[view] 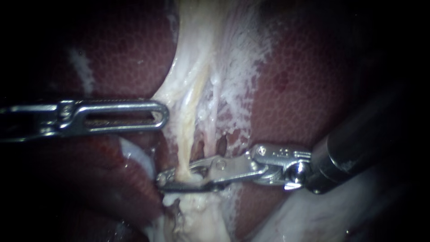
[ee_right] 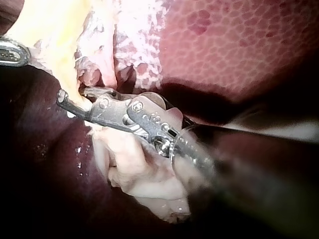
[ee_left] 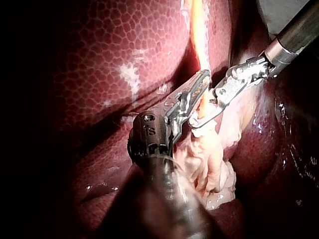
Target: Clipping second clip left tube
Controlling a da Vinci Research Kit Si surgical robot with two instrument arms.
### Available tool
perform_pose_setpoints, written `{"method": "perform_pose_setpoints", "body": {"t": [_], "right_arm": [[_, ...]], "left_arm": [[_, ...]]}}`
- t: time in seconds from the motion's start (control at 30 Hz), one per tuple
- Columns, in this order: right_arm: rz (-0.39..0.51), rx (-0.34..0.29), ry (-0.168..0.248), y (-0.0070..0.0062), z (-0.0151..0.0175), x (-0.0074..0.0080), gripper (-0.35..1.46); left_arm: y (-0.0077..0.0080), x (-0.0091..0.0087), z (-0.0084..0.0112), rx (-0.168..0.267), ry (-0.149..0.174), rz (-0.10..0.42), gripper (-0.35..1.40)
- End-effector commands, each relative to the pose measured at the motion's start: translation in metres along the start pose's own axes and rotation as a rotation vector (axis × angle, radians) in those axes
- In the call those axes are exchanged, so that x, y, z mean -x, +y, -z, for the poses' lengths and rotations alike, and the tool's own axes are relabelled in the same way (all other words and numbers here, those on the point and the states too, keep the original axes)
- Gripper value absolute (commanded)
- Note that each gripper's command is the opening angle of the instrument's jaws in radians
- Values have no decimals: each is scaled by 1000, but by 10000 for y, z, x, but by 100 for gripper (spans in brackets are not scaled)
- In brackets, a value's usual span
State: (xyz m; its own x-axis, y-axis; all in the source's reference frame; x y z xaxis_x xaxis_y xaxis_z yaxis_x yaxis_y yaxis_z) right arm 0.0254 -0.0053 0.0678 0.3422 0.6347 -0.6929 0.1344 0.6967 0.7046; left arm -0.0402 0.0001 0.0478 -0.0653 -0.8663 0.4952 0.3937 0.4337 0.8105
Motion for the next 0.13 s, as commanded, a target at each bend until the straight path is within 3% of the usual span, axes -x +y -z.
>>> {"method": "perform_pose_setpoints", "body": {"t": [0.03, 0.13], "right_arm": [[-4, 0, 0, 0, 0, 0, -35], [-9, 3, 1, -1, 0, 1, -35]], "left_arm": [[0, 0, 0, 0, 0, 0, -35], [0, 0, -1, 0, 0, 0, -35]]}}
